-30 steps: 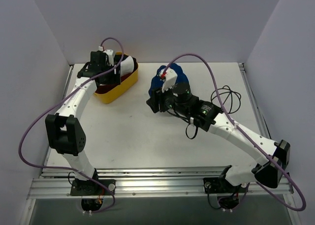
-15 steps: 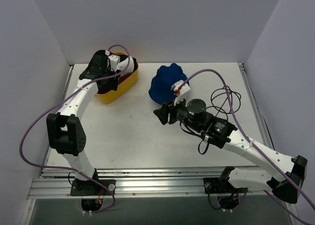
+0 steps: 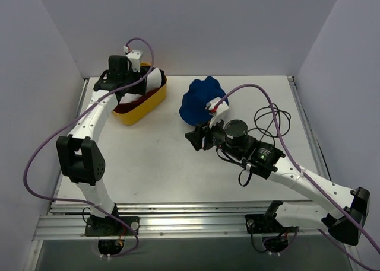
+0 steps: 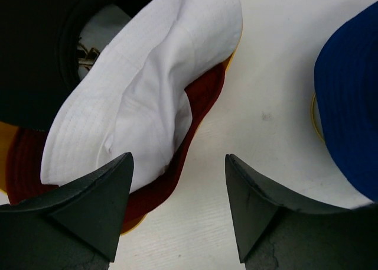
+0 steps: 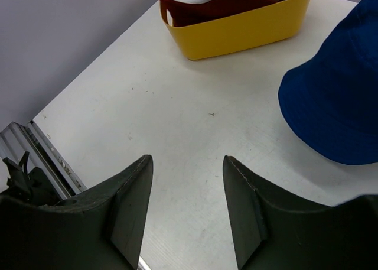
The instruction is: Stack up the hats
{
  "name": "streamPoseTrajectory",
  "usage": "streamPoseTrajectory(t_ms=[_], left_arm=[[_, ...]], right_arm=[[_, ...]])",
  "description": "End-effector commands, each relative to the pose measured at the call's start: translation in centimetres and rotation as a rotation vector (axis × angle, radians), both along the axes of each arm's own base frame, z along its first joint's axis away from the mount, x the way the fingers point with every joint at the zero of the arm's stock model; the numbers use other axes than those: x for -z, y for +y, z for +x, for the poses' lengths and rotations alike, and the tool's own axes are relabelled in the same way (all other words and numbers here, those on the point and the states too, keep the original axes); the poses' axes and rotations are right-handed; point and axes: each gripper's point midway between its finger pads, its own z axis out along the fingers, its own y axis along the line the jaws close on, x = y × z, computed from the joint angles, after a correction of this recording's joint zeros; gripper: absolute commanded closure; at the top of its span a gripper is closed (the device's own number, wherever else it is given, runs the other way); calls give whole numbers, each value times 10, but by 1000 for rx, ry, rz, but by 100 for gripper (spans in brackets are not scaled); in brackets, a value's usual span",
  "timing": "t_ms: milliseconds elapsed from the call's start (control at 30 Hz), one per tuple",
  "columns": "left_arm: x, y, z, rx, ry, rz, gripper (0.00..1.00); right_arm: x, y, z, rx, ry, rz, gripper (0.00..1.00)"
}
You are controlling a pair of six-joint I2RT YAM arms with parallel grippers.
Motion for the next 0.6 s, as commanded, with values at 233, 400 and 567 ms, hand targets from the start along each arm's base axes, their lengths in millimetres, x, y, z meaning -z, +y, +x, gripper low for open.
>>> streamPoseTrajectory(t_ms=[233, 400, 567], left_arm=[[16, -7, 44, -61, -23, -75, 30], [6, -1, 54, -96, -90, -67, 70], [-47, 20, 50, -195, -256, -57, 98]], right_arm=[[-10, 1, 4, 21, -35, 29, 53], [-12, -2, 4, 33, -44, 27, 53], [-7, -2, 8, 44, -44, 9, 53]])
